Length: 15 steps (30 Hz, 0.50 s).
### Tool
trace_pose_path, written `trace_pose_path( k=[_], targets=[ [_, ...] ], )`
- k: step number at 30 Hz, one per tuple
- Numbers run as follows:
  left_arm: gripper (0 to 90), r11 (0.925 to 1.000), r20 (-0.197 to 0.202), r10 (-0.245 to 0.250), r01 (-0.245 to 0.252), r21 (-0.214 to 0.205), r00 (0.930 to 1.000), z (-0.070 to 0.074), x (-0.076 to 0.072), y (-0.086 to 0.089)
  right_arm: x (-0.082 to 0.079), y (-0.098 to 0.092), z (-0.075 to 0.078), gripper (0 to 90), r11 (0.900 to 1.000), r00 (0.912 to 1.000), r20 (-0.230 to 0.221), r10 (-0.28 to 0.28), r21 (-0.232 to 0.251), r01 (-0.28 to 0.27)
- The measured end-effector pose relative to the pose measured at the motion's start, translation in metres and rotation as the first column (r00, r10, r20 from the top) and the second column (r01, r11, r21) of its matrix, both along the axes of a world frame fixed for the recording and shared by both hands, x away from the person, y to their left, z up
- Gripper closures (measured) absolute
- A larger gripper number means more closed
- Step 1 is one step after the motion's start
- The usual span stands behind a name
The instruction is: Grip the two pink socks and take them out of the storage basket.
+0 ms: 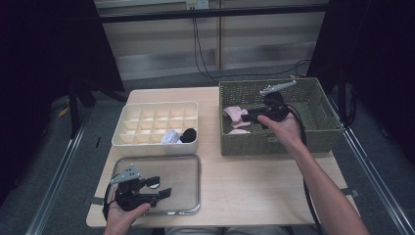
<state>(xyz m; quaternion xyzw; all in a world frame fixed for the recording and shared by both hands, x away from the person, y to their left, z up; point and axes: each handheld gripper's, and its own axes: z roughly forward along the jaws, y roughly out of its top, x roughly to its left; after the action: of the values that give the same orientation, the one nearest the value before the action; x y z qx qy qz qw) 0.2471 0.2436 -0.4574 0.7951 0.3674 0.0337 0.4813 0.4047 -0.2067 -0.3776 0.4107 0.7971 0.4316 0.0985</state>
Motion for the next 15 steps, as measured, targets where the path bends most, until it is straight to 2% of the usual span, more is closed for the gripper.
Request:
trace_pose_path(
  k=[2, 5, 15],
  targets=[
    [29.1, 0.9998, -0.002, 0.010, -0.010, -0.015, 1.0000, 0.000, 0.001, 0.001, 0.009, 0.001, 0.000, 55.7, 0.9998, 0.9998, 0.004, -0.018, -0.010, 0.019],
    [29.0, 0.9999, 0.016, 0.005, -0.005, 0.011, 0.9999, 0.000, 0.001, 0.002, 0.023, 0.004, -0.003, 55.6, 0.9995, 0.9998, -0.010, -0.019, -0.027, 0.019],
    [29.3, 0.9998, 0.029, -0.015, 0.014, 0.011, 0.9995, 0.001, 0.000, -0.002, 0.058, 0.017, -0.018, 53.6, 0.9938, 0.9975, -0.065, -0.027, -0.109, 0.020]
  ],
)
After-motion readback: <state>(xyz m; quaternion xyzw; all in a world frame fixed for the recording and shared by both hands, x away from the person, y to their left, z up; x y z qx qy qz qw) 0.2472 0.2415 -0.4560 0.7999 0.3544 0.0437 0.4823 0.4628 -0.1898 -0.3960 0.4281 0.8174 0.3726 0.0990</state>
